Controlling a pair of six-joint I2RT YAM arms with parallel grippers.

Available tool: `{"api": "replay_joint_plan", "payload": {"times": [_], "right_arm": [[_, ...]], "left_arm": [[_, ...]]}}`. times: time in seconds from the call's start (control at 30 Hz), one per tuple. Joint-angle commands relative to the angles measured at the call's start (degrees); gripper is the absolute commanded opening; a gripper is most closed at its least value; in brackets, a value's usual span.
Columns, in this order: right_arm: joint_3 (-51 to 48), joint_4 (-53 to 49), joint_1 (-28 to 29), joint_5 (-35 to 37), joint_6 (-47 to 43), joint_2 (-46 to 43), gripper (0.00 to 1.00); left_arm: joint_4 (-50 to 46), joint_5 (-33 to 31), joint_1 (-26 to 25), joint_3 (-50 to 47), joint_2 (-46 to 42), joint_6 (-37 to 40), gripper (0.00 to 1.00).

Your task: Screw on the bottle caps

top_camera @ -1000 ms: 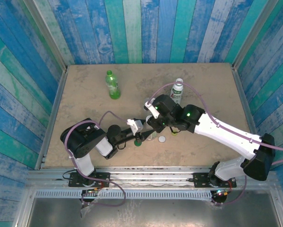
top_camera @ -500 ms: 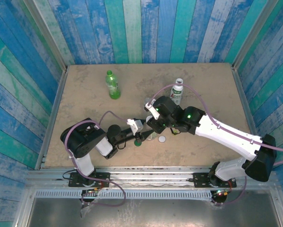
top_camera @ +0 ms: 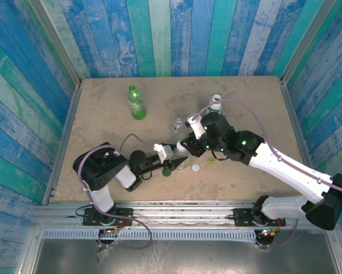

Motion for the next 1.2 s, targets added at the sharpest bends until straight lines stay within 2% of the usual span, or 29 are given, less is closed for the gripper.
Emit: {"api": "replay_joint_plan", "payload": {"times": [0.0, 0.27, 0.47, 0.67, 0.77, 0.9, 1.07, 1.17], "right_arm": [[-0.96, 1.16, -2.97, -8.16, 2.58, 1.64, 0.47], [-0.98, -0.07, -4.61, -14.76, 1.43, 4.27, 0.39], [-4.5, -0.48, -4.78, -15.44, 2.55, 2.31, 0.3], [-7.59, -2.1, -4.78, -20.33, 2.77, -0.4, 0.23], [-8.81, -2.39, -3.75, -22.85, 1.93, -2.09, 0.23], [-7.5, -2.64, -1.97, -22.03, 1.06, -3.28, 0.23], [-6.29, -2.56, -2.44, -15.7, 0.93, -5.1, 0.24], [-5.33, -2.58, -3.2, -13.29, -0.3, -5.41, 0.34]], "left_arm": [[-4.74, 2.02, 0.33, -0.18, 0.46, 2.12, 0.45], [-4.67, 1.76, 0.34, 0.22, 0.82, 2.0, 0.44], [-4.7, 1.04, 0.43, 0.83, 1.11, 0.91, 0.44], [-3.26, 0.84, 0.43, 1.4, 2.3, -0.14, 0.44], [-4.56, 0.63, 0.51, 2.25, 2.41, 0.0, 0.43], [-5.09, 0.55, 0.52, 2.3, 2.64, 0.87, 0.44], [-5.13, 0.81, 0.52, 2.17, 2.49, 1.32, 0.44], [-5.68, 1.06, 0.52, 2.06, 2.26, 1.76, 0.44]]}}
